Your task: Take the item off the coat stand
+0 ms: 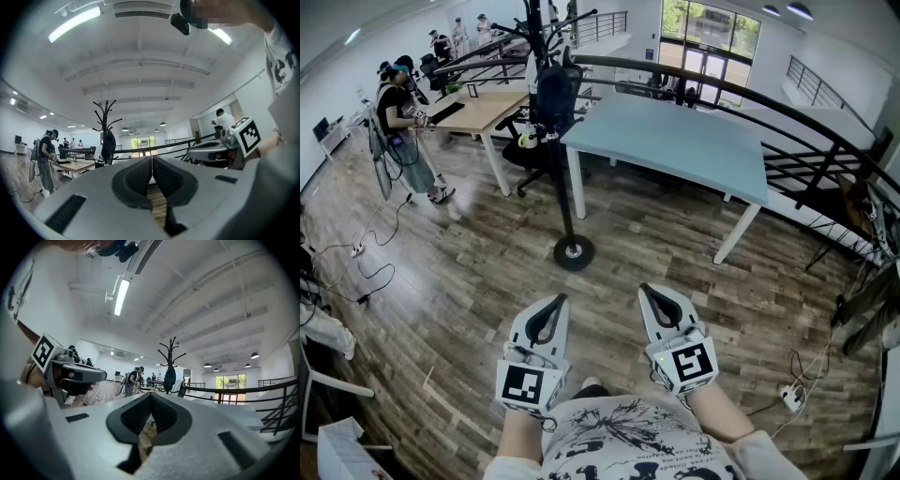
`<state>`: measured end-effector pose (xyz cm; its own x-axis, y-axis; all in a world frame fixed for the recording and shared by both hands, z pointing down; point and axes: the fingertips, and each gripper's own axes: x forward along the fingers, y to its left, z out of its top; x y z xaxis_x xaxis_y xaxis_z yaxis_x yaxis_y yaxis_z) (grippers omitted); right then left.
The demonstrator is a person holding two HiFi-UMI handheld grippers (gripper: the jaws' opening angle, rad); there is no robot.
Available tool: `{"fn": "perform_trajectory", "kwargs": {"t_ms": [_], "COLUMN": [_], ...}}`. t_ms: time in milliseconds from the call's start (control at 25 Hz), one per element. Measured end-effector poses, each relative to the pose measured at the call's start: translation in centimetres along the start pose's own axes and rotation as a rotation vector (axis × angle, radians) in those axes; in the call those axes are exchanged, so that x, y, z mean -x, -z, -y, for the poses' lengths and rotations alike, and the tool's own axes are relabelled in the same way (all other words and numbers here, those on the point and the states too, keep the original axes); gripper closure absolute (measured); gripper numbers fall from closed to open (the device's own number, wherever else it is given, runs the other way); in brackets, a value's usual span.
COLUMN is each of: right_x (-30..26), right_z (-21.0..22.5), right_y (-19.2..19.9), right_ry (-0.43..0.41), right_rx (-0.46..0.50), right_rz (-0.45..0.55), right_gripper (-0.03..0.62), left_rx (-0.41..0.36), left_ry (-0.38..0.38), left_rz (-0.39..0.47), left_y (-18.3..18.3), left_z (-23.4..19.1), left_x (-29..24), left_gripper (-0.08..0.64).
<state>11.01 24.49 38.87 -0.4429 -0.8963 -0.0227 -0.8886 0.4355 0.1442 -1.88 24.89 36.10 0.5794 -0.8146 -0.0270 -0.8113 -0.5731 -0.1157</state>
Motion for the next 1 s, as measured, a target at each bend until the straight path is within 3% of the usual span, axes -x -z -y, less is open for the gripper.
{"fn": "perform_trajectory", "kwargs": {"t_ms": [600,1000], "right_x": [-1.0,-9.9], "right_z": [0.1,1.6], "right_y": [1.2,3.9], "right_ry": [-0.009,-0.007], "right_rx": [-0.042,-0.046], "right_rz": [0.001,-0.043], "right_gripper": [0.6,0.598], "left_rx": [0.021,0.039], "left_ry": [-0.027,-0.058], "left_rz": [-0.05,-0.046], "left_y": [1.9,4.4], "left_z": [-0.7,-8.3], "left_x": [0.3,-4.7], "left_gripper": [0.555,0.555]}}
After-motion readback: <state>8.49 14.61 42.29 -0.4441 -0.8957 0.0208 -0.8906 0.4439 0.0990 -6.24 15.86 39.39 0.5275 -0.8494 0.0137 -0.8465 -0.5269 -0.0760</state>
